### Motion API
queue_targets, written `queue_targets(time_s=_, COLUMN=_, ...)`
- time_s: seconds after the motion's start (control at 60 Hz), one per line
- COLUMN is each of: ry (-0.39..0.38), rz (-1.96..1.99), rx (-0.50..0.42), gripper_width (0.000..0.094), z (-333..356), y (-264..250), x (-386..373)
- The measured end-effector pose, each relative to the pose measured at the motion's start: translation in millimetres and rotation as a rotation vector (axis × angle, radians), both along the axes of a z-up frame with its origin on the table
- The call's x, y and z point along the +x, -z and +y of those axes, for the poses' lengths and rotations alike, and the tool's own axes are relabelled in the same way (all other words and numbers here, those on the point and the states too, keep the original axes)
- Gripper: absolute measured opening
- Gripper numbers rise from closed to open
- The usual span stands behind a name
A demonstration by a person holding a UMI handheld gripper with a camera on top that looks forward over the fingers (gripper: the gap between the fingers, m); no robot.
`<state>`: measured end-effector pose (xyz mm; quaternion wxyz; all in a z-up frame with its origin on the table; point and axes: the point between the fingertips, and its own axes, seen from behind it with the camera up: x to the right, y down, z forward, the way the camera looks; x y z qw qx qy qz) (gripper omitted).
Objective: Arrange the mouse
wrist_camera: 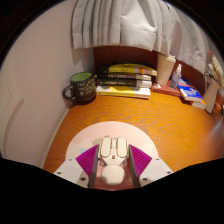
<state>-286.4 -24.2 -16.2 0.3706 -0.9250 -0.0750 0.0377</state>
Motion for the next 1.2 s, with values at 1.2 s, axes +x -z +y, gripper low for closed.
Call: queue_targets(time_s=1.2, ry=0.234, rz=0.011, rx=0.239, gripper_width=0.0848, z=-204, y=-244, x=272)
